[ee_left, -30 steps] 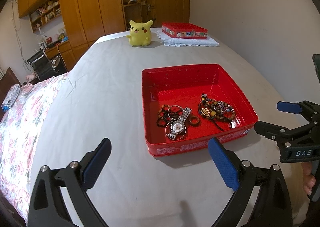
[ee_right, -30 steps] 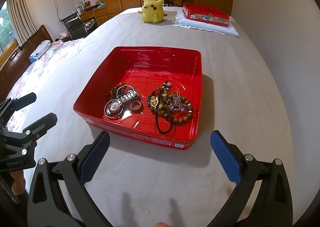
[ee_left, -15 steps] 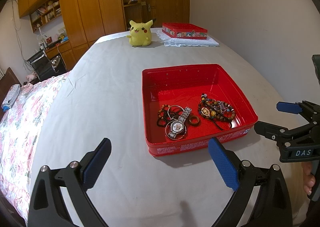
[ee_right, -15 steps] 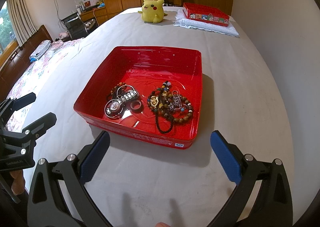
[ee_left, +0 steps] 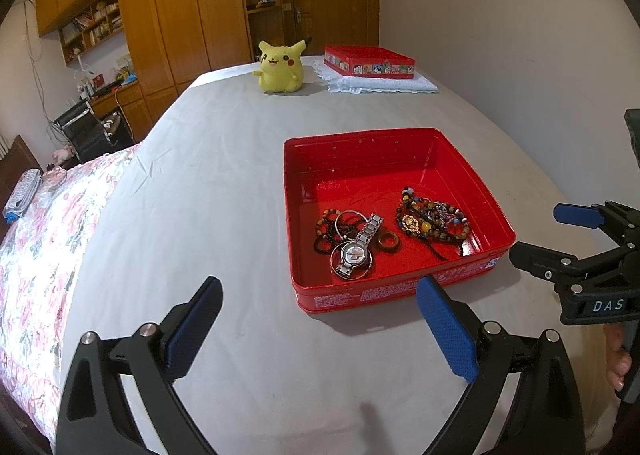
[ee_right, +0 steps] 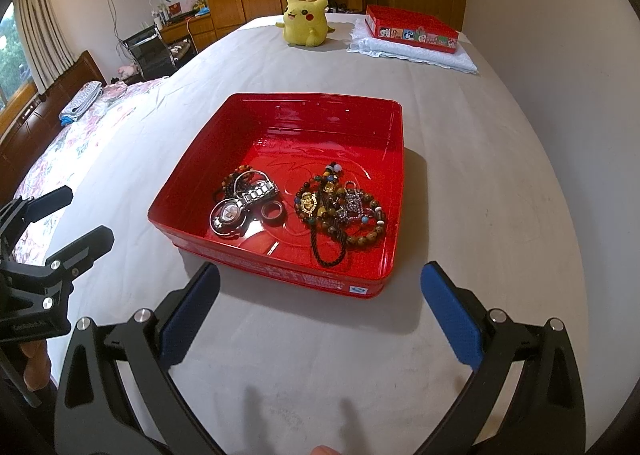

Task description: Organize jewelry

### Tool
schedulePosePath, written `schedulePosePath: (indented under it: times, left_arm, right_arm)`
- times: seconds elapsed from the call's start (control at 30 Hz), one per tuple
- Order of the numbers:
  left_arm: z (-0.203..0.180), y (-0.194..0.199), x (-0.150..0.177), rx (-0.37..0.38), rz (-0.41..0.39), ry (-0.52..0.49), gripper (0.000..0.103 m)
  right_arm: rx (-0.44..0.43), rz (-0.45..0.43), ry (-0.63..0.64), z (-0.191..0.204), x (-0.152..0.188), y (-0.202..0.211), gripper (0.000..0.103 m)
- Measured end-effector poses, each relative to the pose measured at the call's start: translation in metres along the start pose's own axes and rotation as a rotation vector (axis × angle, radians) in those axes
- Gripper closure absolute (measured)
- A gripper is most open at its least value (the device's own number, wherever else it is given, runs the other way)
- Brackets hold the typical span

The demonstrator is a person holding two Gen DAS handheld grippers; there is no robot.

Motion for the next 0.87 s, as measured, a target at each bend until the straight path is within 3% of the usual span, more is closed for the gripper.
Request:
schedulePosePath:
  times: [0.87]
  left_arm:
    - [-0.0020, 0.0047, -0.0007, -0.002, -0.017, -0.002, 0.005]
  right_arm:
    - [-0.002, -0.004, -0.002, -0.0005, 0.0008, 0.0038, 0.003]
Point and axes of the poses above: each gripper's, at about its wrist camera, not at the fingertips, and y roughly against the way its jaws point, z to its left, x to its underside, the point moved 8 cm from there along -y, roughly the way its jaws point, and after that the axes turned 12 degrees about -z, right-handed, at the moved point
